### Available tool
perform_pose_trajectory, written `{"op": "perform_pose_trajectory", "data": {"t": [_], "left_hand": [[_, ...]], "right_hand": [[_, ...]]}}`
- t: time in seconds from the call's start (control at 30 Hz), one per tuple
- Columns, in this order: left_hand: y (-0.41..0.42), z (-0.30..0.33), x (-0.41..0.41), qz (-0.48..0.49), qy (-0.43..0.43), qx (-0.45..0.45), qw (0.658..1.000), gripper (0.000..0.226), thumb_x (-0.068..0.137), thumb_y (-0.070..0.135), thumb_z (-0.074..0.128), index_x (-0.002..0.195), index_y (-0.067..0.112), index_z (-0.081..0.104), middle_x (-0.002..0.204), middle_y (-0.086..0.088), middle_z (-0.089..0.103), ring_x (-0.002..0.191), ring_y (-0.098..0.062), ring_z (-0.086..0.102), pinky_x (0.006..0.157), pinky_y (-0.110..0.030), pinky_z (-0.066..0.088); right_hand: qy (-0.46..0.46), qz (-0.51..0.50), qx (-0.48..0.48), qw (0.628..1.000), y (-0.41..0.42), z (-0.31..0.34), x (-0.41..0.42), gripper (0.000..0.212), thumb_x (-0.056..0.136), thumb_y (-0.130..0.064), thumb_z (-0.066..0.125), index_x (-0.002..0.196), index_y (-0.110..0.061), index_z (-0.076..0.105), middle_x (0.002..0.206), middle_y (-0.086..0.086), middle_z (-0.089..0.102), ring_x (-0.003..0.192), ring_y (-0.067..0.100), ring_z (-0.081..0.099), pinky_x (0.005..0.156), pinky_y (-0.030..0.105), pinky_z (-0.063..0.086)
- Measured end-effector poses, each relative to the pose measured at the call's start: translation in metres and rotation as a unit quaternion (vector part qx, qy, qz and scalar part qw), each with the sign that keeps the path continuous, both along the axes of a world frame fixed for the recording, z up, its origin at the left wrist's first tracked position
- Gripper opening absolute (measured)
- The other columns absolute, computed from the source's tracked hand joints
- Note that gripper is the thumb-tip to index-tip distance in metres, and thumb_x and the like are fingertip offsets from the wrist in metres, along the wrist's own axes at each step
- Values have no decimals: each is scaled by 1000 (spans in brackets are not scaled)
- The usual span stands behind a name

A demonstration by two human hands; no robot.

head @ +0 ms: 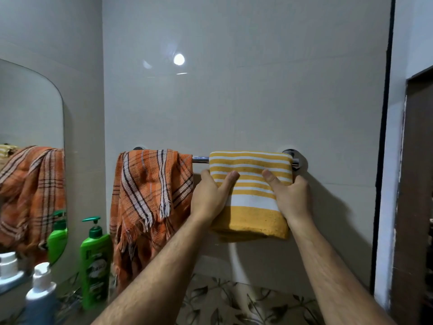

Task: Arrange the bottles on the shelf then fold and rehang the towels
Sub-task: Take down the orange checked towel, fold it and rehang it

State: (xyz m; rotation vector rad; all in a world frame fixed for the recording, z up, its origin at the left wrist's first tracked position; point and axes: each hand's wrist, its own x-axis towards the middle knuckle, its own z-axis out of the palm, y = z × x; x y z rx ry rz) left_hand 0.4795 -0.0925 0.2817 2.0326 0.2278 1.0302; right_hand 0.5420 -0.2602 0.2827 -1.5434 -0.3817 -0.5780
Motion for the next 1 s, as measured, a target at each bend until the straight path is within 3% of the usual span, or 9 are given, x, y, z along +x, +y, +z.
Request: {"op": "perform_pose_trajectory", "data": {"t": [0.13,0.23,0.33,0.43,0.53,0.7,0.83,0.93,1.0], "left_hand": [[-1,-2,-12,116,-24,116,986,61,83,73,47,113,20,55,104,5,64,94,-16,61,79,-34,50],[5,-6,-22,186,-96,182,961,42,89,61,51,105,23,61,98,7,62,87,-12,57,74,-31,48],[24,-5,-31,223,-155,206,940,32,91,45,59,111,21,63,105,2,64,89,-13,59,70,-27,46],[46,-2,-41,282,-126,191,932,49,85,44,69,125,21,54,118,-3,56,101,-17,55,75,-26,44],[67,-4,-49,332,-43,143,931,67,79,51,71,133,18,46,123,-5,52,110,-23,53,89,-38,50],[90,-8,-67,322,-16,143,936,15,95,29,54,92,22,67,82,6,65,78,-17,61,82,-41,52],[92,-3,-82,204,-83,95,971,19,97,16,46,82,22,54,70,11,53,63,-2,47,59,-13,34],[90,3,-90,110,-125,53,985,24,96,14,44,74,18,53,69,6,55,62,-6,47,59,-23,36],[87,4,-98,46,-130,23,990,28,92,15,43,67,21,53,62,12,53,59,-6,44,61,-31,36]], "right_hand": [[-97,-182,-37,978,5,-7,-13,63,74,-54,76,114,-13,49,107,8,63,98,32,61,77,37,46],[-215,-286,-28,933,9,-9,-25,48,76,-37,78,105,-11,51,102,13,60,98,38,57,78,49,46],[-352,-232,-65,905,18,7,-42,21,82,-25,74,84,-13,57,86,7,60,86,32,58,75,43,46],[-383,-119,-80,913,39,27,-60,16,83,-17,72,75,-14,58,78,0,58,76,20,56,69,34,45],[-328,-3,-102,939,64,43,-74,13,82,-20,73,78,-14,62,78,-1,62,72,12,56,67,30,47],[-130,176,-155,963,114,44,-73,20,85,-32,72,91,-16,62,82,-4,64,83,19,67,76,45,58],[-56,181,-198,962,145,36,-66,42,92,-46,60,113,-10,59,110,3,64,107,24,61,90,31,47],[28,219,-154,963,162,28,-69,70,87,-69,50,116,-6,62,110,5,67,109,23,62,91,29,46],[104,324,-82,937,166,25,-76,87,74,-85,48,109,-8,68,100,3,73,99,22,69,90,34,54]]}}
